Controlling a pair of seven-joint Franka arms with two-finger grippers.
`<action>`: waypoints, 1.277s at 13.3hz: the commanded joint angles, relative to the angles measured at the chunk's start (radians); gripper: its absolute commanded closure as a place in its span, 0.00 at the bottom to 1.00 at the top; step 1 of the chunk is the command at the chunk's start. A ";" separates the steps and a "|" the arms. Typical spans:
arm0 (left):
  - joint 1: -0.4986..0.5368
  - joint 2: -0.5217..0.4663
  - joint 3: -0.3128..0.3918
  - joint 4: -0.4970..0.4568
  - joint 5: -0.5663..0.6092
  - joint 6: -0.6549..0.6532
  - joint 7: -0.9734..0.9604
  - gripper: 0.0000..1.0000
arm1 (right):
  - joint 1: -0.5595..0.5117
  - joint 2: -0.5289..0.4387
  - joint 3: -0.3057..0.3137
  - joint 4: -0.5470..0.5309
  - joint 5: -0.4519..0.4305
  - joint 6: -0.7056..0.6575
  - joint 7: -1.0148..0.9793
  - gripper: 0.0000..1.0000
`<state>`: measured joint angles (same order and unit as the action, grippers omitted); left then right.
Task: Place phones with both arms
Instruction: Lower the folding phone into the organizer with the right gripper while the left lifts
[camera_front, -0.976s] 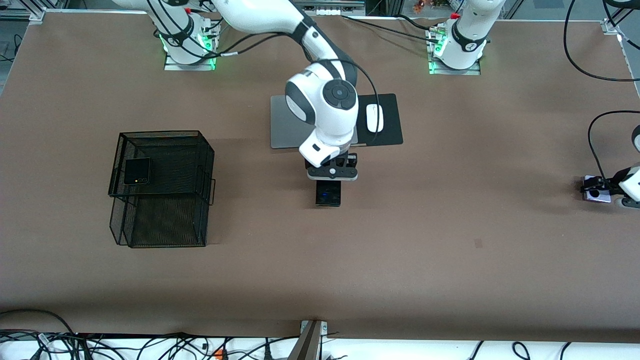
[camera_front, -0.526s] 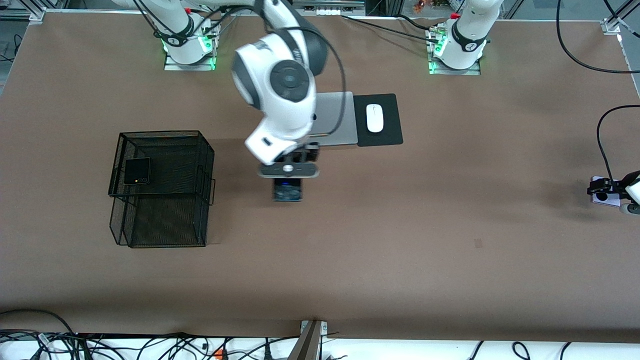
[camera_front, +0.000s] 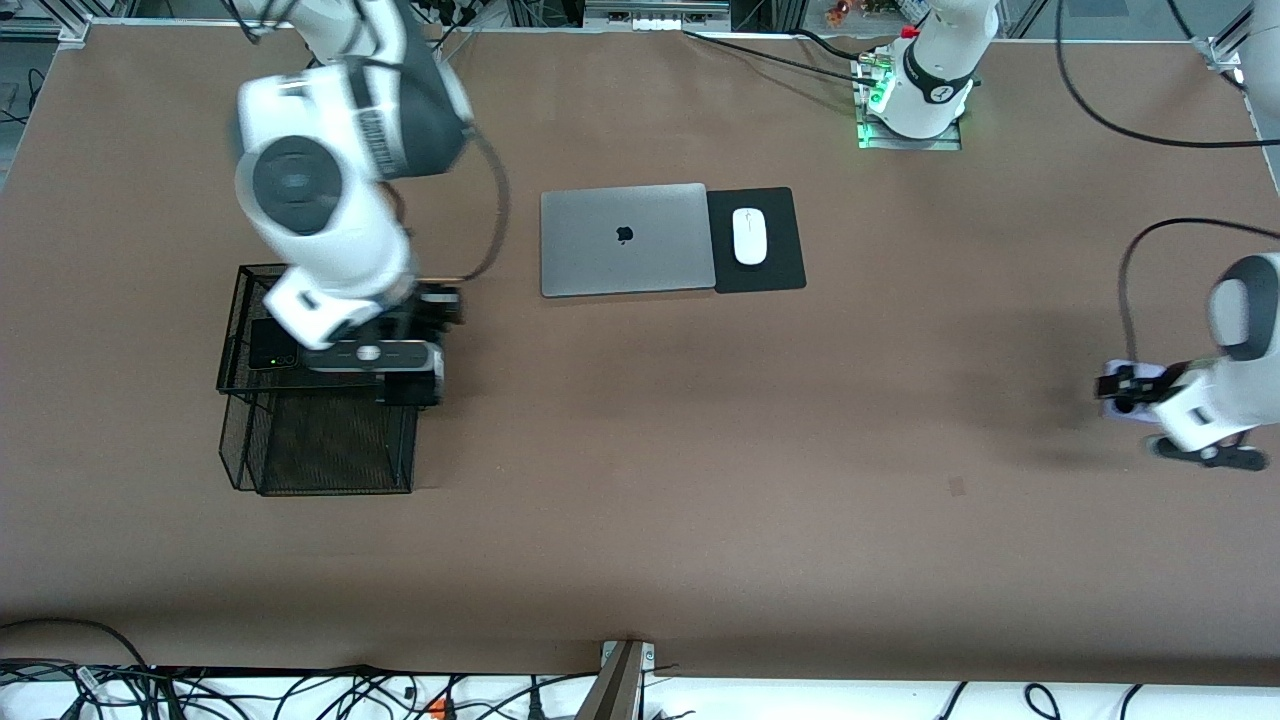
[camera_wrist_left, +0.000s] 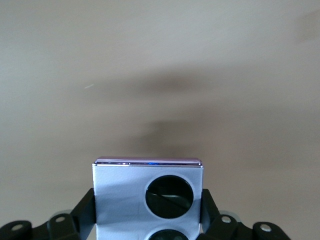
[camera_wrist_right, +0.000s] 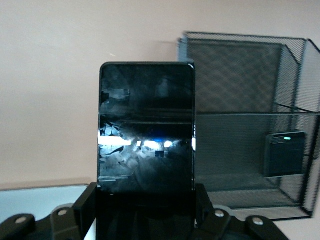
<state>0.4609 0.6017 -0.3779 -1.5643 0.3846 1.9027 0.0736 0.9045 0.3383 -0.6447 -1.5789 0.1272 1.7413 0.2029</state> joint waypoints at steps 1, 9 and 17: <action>-0.173 0.030 0.019 0.020 -0.010 -0.024 -0.153 0.67 | 0.022 -0.156 -0.085 -0.217 0.006 0.079 -0.126 1.00; -0.591 0.124 0.019 0.023 -0.151 0.211 -0.825 0.67 | 0.024 -0.203 -0.164 -0.490 0.009 0.282 -0.244 1.00; -0.784 0.234 0.019 0.032 -0.317 0.476 -0.839 0.61 | 0.030 -0.131 -0.155 -0.536 0.037 0.380 -0.243 1.00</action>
<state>-0.2895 0.8293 -0.3735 -1.5644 0.0925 2.3787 -0.7672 0.9239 0.1914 -0.7984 -2.1058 0.1309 2.0894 -0.0322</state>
